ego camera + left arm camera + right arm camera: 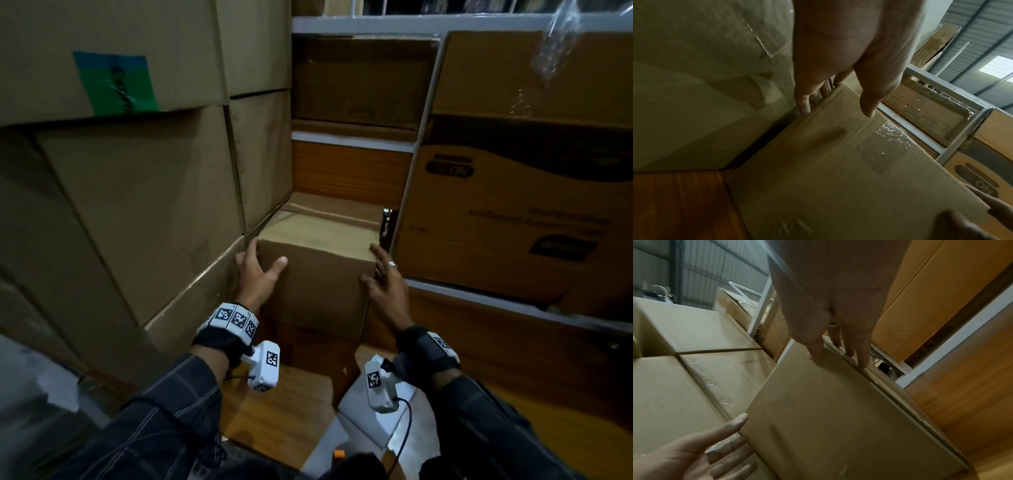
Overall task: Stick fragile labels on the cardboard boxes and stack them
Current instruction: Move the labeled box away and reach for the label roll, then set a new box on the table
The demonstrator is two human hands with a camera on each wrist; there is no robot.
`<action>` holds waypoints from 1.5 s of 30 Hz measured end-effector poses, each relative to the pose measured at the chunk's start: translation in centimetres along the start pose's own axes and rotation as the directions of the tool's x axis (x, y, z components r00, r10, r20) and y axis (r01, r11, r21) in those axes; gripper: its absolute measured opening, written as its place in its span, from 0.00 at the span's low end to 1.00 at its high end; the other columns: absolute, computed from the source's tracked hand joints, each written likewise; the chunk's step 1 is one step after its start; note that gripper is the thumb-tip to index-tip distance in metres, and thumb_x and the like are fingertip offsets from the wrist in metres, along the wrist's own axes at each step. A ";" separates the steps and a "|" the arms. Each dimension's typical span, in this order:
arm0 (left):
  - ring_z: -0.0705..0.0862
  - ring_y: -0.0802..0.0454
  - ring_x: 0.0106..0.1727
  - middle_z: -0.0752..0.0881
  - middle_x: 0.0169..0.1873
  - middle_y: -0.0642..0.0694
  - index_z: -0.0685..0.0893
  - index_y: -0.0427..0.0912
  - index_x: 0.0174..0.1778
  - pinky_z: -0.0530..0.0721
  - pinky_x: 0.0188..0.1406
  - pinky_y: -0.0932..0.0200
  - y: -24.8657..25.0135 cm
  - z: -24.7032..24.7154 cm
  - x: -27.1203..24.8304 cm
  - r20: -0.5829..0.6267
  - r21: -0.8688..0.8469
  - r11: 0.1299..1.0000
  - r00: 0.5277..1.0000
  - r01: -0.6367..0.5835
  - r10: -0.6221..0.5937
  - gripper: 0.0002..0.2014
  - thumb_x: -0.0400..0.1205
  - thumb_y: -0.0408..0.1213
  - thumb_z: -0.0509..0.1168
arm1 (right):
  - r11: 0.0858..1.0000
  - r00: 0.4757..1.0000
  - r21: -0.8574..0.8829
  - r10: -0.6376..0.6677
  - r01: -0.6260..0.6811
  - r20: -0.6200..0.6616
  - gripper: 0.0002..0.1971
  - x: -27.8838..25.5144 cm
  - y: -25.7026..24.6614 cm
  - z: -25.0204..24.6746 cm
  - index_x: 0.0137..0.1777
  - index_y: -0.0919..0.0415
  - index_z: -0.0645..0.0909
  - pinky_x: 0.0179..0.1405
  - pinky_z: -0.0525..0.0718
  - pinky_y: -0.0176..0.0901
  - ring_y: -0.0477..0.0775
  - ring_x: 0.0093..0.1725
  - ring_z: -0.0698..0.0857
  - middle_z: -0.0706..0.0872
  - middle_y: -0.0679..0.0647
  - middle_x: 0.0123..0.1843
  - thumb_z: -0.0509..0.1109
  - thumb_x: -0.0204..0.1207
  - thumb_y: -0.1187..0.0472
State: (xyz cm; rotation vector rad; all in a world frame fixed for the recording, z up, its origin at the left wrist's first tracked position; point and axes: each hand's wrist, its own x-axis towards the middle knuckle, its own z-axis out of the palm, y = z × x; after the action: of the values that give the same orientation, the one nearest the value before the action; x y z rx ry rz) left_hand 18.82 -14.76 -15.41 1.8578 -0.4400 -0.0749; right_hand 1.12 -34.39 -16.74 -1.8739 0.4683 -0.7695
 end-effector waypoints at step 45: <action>0.82 0.55 0.71 0.81 0.70 0.52 0.72 0.55 0.71 0.86 0.68 0.41 11.2 19.3 -30.4 0.497 -0.509 0.856 0.843 0.092 0.206 0.19 0.88 0.32 0.66 | 0.995 0.885 -0.054 0.045 -0.079 -0.464 0.32 -25.7 1.0 -34.2 0.77 0.38 0.75 0.64 0.90 0.53 0.41 0.68 0.83 0.79 0.47 0.74 0.74 0.81 0.70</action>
State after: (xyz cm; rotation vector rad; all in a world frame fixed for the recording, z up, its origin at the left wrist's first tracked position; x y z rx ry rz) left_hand -17.49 -24.96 -16.42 1.2582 -0.7819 -0.6316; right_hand -41.12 -41.43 -15.67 -1.7224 0.8623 -1.1775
